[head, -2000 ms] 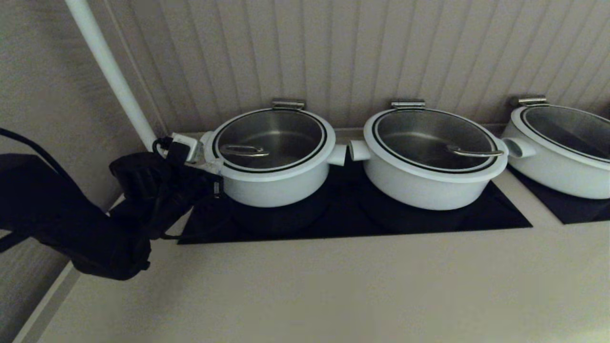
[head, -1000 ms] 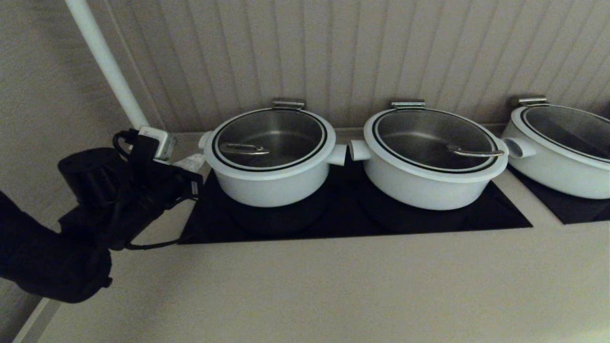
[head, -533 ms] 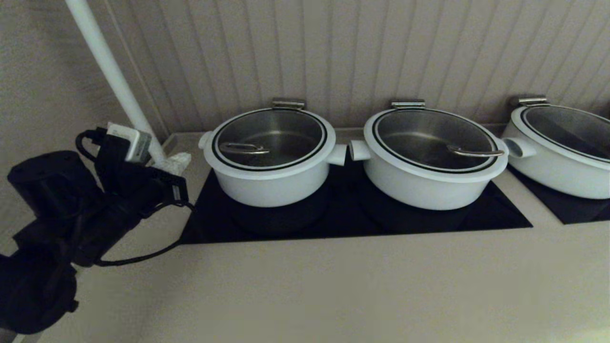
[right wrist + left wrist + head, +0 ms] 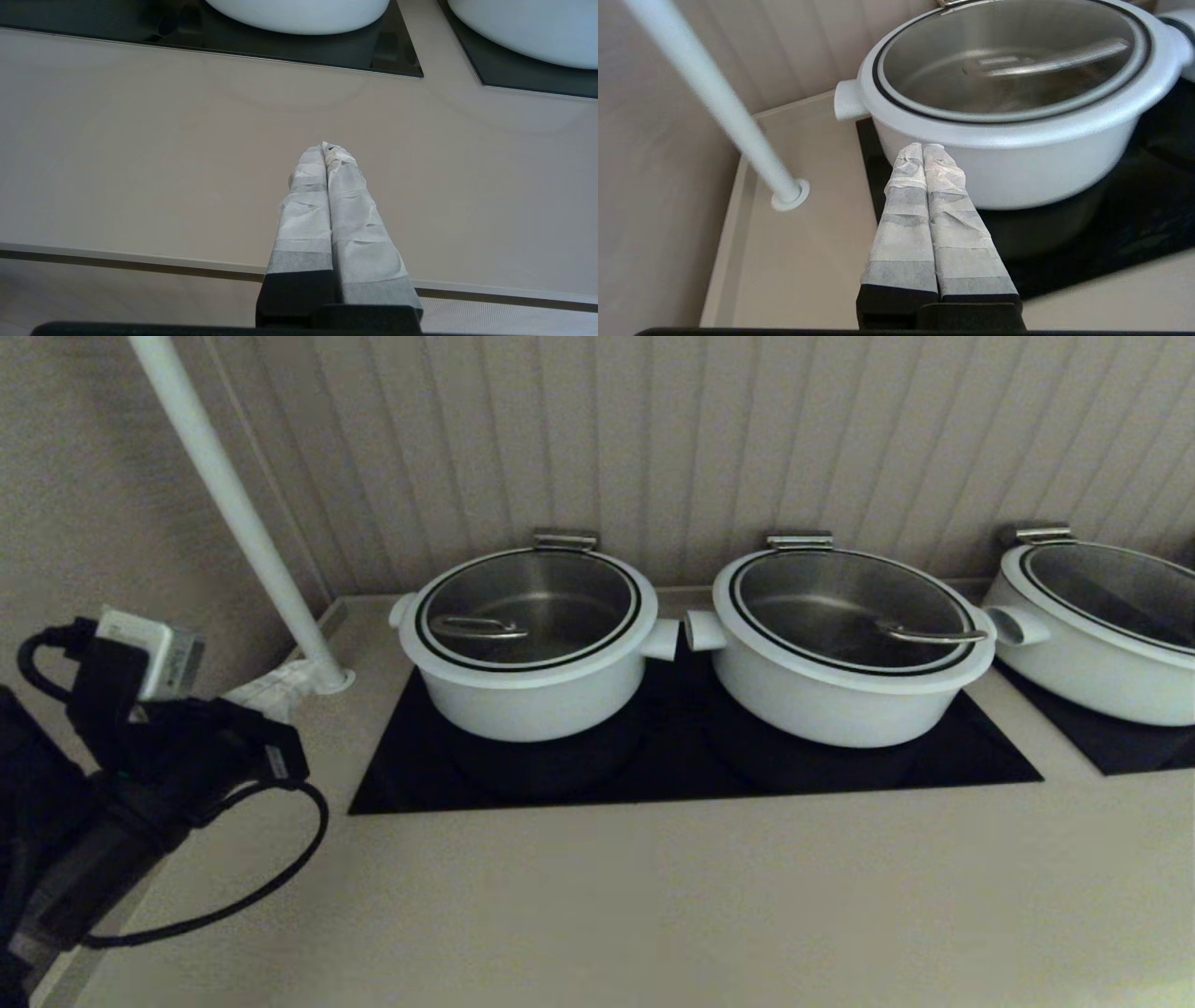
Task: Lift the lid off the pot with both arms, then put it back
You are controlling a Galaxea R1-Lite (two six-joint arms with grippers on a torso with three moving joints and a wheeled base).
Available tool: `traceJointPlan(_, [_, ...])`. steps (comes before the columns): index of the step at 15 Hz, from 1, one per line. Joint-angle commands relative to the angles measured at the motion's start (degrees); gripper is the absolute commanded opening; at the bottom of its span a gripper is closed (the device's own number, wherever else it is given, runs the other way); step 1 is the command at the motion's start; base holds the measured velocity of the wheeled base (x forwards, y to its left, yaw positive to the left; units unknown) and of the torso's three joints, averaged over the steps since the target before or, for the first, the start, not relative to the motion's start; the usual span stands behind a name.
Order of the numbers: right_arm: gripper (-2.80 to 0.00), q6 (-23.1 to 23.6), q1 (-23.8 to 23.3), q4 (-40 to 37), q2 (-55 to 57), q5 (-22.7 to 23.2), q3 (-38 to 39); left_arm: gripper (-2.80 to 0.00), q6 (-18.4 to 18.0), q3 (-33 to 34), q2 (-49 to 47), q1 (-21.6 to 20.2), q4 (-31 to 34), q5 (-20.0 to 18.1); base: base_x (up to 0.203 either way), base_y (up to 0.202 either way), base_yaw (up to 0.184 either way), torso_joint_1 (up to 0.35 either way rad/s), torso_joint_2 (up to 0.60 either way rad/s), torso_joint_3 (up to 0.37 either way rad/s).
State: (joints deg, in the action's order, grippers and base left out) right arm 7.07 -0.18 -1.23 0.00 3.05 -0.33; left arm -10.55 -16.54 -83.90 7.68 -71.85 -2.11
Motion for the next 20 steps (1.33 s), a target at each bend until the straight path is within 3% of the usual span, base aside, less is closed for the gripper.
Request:
traceJointPlan(1, [-2.8, 0.05, 0.01, 0.0, 0.09, 0.03, -0.02, -2.8, -0.87, 5.09, 6.55, -0.25, -0.39, 0.0, 0.0, 0.0, 0.0, 0.0, 0.0, 0.0])
traceJointPlan(6, [-2.8, 0.05, 0.01, 0.0, 0.09, 0.03, 0.06, -2.8, -2.23, 15.22, 17.78, -1.18, 1.79, 0.03, 0.0, 0.0, 0.0, 0.0, 0.0, 0.0])
traceJointPlan(8, [-2.8, 0.05, 0.01, 0.0, 0.09, 0.03, -0.02, -2.8, -1.91, 16.16, 23.95, -2.87, 7.34, 0.59, 0.0, 0.0, 0.0, 0.0, 0.0, 0.0])
traceJointPlan(16, [-2.8, 0.05, 0.01, 0.0, 0.09, 0.03, -0.02, -2.8, -0.32, 16.53, 56.62, -8.93, 47.19, 1.16, 0.0, 0.0, 0.0, 0.0, 0.0, 0.0])
traceJointPlan(20, [-2.8, 0.05, 0.01, 0.0, 0.09, 0.03, 0.06, -2.8, -0.03, 16.54, 70.17, -9.83, 63.71, 1.11, 0.0, 0.0, 0.0, 0.0, 0.0, 0.0])
